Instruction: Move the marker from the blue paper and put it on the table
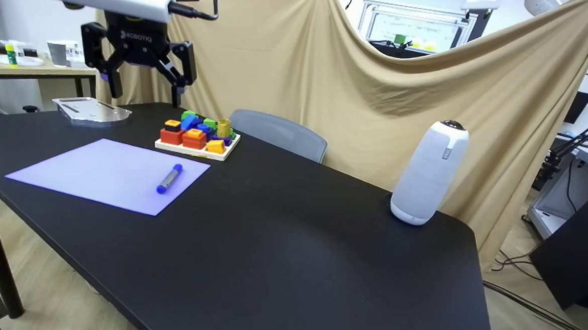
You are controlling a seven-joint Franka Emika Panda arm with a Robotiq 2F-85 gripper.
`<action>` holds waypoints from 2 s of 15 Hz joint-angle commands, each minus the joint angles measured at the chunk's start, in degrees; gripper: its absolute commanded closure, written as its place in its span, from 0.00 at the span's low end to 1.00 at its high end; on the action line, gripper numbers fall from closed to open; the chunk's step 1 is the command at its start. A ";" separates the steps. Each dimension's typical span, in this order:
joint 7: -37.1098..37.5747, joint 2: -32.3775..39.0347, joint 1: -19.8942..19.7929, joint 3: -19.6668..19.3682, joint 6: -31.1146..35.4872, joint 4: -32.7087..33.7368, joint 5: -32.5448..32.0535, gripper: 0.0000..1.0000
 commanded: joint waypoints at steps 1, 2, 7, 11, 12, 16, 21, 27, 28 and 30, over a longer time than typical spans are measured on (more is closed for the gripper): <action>0.87 12.95 1.56 2.89 11.07 4.19 2.22 0.00; 0.61 16.31 2.07 3.75 13.86 5.33 2.68 0.00; 1.31 31.15 -0.65 10.58 20.63 12.58 2.43 0.00; 5.15 33.25 -4.87 13.94 20.66 13.00 -2.14 0.00; 5.72 34.75 -5.32 13.89 20.68 14.10 -2.75 0.00; 9.81 37.55 -4.43 11.53 20.63 16.33 -7.13 0.00; 23.09 43.71 0.60 4.69 20.24 21.55 -17.21 0.00; 28.88 50.39 4.97 2.86 18.46 27.51 -18.19 0.00; 29.10 51.19 5.21 3.13 18.37 28.18 -17.88 0.25; 29.59 52.39 5.66 3.40 18.46 29.26 -17.39 0.33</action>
